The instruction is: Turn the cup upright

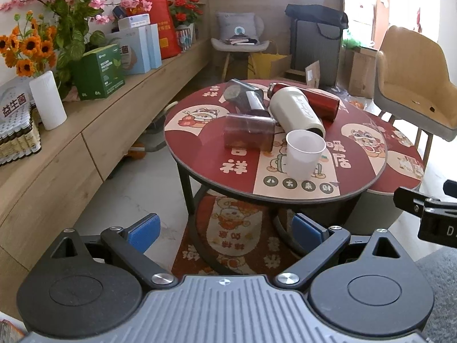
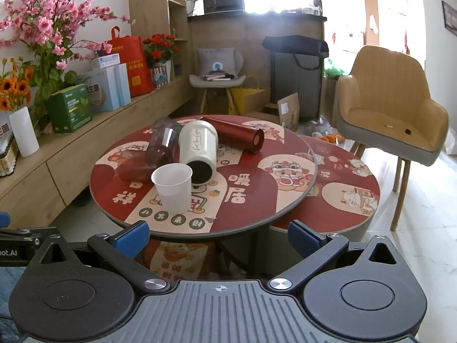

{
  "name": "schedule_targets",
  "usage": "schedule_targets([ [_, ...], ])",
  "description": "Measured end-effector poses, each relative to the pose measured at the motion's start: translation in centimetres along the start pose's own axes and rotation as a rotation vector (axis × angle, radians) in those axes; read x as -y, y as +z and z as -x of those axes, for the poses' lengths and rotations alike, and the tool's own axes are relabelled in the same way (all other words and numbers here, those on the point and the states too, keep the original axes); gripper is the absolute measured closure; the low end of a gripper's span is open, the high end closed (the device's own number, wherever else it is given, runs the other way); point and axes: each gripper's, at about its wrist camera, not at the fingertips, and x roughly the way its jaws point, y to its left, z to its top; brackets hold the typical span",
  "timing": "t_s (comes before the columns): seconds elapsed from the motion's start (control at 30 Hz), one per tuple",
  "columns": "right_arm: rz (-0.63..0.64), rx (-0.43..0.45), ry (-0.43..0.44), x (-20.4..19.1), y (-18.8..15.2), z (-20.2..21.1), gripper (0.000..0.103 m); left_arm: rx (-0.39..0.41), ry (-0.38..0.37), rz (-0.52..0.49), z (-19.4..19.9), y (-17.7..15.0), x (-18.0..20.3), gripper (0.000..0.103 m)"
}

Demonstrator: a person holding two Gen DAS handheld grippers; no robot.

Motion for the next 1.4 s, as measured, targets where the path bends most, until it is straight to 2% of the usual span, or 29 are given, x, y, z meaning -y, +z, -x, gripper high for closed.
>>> schedule_targets([
  [1.4, -0.010, -0.022, -0.021, 0.8, -0.3, -1.4, 0.000, -0.001, -0.010, 0.024, 0.0, 0.0, -0.3, 0.000],
])
